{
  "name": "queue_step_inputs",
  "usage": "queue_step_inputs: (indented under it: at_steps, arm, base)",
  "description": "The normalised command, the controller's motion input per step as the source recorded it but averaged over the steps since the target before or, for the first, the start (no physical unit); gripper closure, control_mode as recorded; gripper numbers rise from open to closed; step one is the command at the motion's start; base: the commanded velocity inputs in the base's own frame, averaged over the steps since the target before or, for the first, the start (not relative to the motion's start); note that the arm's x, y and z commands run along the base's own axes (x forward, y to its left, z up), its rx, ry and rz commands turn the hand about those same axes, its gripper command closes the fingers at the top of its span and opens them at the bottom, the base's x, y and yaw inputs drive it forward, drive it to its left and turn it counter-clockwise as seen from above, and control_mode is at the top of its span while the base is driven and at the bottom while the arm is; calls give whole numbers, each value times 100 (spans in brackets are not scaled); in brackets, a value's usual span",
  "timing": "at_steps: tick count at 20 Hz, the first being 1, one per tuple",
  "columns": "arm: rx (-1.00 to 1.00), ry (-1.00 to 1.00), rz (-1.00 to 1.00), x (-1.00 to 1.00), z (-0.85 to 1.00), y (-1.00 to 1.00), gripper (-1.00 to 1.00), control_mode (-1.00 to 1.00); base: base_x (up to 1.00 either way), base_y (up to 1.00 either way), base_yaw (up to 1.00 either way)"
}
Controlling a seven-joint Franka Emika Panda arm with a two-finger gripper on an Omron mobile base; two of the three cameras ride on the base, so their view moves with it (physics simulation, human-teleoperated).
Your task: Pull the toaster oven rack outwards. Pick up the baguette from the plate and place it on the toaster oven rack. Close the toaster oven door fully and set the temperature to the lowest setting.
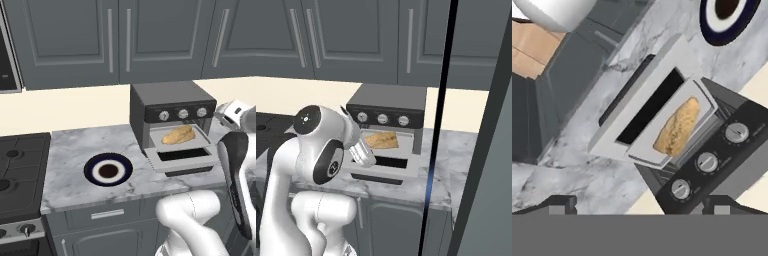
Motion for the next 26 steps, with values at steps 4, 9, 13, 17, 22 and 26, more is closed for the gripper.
queue_step_inputs:
  at_steps: [4,9,13,17,22,26]
  arm:
    - [-2,2,35,-61,9,0,-100,-100]
    - [-6,6,36,-48,1,0,-100,-100]
    - [-9,9,33,-10,-7,0,-100,-100]
    - [-7,12,27,0,-25,0,-100,-100]
    - [-3,5,16,4,-26,0,-100,-100]
    - [-3,0,2,14,-35,8,-100,-100]
  base:
    - [0,0,0]
    - [0,0,0]
    - [0,0,0]
    - [0,0,0]
    - [0,0,0]
    - [0,0,0]
